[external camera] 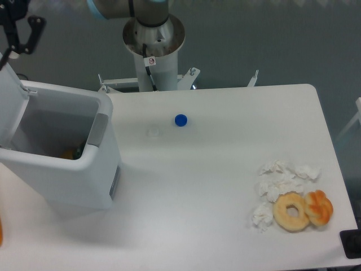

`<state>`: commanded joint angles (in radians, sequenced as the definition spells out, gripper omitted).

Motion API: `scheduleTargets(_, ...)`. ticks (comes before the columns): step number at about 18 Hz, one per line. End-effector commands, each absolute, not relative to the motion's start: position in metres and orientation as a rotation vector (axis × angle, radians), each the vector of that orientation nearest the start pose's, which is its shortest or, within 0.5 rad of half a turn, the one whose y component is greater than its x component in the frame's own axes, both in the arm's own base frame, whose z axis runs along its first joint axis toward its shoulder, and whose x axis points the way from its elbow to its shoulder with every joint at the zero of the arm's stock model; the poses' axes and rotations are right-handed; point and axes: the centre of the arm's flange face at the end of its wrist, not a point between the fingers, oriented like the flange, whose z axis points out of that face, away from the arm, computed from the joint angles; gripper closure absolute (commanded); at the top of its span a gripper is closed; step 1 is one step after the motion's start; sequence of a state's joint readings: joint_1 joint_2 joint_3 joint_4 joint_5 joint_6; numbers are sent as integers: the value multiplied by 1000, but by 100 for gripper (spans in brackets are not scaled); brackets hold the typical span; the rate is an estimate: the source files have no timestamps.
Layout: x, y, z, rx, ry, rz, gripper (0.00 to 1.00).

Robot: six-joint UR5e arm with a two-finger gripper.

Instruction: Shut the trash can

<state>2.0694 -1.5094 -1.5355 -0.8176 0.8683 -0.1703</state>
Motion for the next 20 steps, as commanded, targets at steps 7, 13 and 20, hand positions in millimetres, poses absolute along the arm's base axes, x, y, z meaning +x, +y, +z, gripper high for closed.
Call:
scheduleTargets(7,-33,525,650,-2128,-285,-716,0)
scheduleTargets(13,1,531,643,-2156,-214,-758,0)
scheduleTargets(20,25,537,633,-2184,-173,-795,0)
